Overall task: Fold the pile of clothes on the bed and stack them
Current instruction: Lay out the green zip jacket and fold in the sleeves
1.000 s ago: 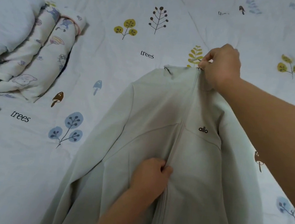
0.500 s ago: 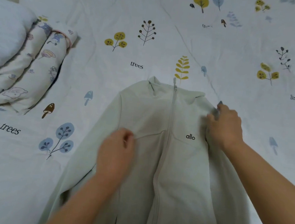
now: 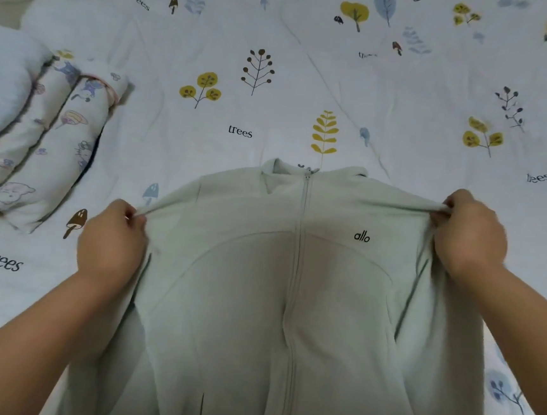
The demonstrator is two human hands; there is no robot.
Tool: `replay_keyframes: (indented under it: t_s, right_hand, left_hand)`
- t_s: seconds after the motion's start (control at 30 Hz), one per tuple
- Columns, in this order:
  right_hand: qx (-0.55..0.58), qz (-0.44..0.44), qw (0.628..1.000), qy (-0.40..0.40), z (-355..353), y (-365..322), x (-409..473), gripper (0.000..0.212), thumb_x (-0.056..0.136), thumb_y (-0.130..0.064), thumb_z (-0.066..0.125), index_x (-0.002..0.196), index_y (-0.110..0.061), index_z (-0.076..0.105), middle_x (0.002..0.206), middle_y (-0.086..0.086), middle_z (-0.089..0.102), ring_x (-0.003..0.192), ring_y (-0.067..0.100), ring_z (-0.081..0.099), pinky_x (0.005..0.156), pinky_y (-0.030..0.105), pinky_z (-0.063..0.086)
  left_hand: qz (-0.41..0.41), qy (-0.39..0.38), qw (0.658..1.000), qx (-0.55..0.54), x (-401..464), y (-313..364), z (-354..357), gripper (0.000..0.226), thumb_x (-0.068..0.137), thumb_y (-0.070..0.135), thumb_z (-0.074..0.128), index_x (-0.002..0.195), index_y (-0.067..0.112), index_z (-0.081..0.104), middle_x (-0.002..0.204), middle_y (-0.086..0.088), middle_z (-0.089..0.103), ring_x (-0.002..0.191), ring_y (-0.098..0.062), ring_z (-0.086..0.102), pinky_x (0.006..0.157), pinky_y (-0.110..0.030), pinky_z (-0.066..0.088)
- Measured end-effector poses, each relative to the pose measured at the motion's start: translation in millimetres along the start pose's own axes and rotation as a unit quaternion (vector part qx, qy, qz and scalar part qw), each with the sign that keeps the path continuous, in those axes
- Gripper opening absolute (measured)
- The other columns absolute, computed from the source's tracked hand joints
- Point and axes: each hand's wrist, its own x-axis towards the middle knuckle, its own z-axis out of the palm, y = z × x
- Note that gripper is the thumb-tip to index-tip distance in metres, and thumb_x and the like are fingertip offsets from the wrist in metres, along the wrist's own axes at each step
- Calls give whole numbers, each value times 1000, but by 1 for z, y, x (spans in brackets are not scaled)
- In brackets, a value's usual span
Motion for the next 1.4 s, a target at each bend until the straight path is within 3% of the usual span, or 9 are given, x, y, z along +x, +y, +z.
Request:
replay_keyframes:
  t_s: [0.13, 0.4, 0.57, 0.7, 0.83, 1.07, 1.2, 1.27, 1.4]
  right_hand:
    - [40, 32, 988, -144, 11, 0, 7, 34, 90, -29, 56, 114, -5, 57, 115, 18, 60, 104, 36, 53, 80, 35, 39]
    - [111, 17, 990, -88, 9, -9, 5, 48, 97, -34, 33, 68, 0, 50, 67, 14, 48, 71, 31, 41, 56, 35, 29]
    - [114, -19, 989, -88, 25, -61, 33, 52, 99, -38, 30, 91, 3, 62, 98, 24, 60, 98, 38, 53, 73, 34, 33]
    - [154, 11, 977, -147, 38, -94, 56, 55, 97, -44, 38, 113, 5, 56, 117, 24, 56, 113, 35, 51, 85, 33, 37]
    - [184, 22, 960, -208, 47, -100, 72, 12, 83, -19, 63, 87, -9, 57, 96, 13, 54, 87, 25, 52, 76, 33, 44]
    - [180, -64, 981, 44, 48, -86, 77, 16, 84, -18, 63, 97, -10, 61, 102, 11, 63, 95, 30, 57, 72, 30, 38]
    - [336, 35, 941, 28, 49, -91, 82, 45, 87, -33, 61, 123, -8, 53, 125, 7, 54, 115, 23, 53, 93, 25, 37]
    - [369, 11, 929, 34, 43, -90, 69, 51, 92, -34, 51, 136, -9, 41, 138, 6, 44, 127, 20, 44, 101, 20, 29]
    - [78, -226, 966, 93, 62, -76, 12, 55, 96, -28, 35, 146, -7, 25, 155, 16, 17, 144, 28, 15, 114, 41, 13]
  left_hand:
    - [10, -32, 999, 1, 4, 6, 11, 26, 94, 25, 48, 104, 3, 59, 104, -18, 64, 98, -37, 56, 74, -34, 35]
    - [133, -63, 989, -2, 36, 49, 24, 33, 97, 30, 39, 107, 8, 61, 106, -13, 65, 99, -34, 55, 81, -35, 40]
    - [181, -95, 979, 9, 54, 123, 48, 40, 99, 31, 31, 71, 10, 50, 93, -18, 61, 96, -38, 54, 81, -40, 39]
    - [106, -177, 979, 0, 65, 168, 76, 48, 98, 45, 28, 89, 6, 55, 92, -12, 53, 102, -33, 52, 93, -40, 38]
    - [96, -213, 972, 1, 76, 175, 84, 37, 87, 28, 58, 61, 8, 41, 70, -8, 49, 65, -23, 49, 54, -25, 38]
    - [143, -1, 987, -79, 84, 172, 73, 19, 80, 16, 64, 71, 16, 46, 82, -1, 54, 79, -22, 48, 65, -27, 33]
    - [38, -115, 936, -331, 81, 186, 71, 19, 81, 14, 63, 81, 14, 44, 72, -4, 53, 74, -25, 54, 69, -33, 47]
    - [103, -124, 932, -323, 69, 182, 69, 35, 85, 18, 60, 116, 11, 46, 104, -7, 57, 96, -24, 57, 90, -35, 45]
    - [434, -2, 901, 4, 35, 138, 86, 59, 88, 35, 31, 140, 7, 38, 148, -13, 34, 137, -27, 34, 110, -42, 23]
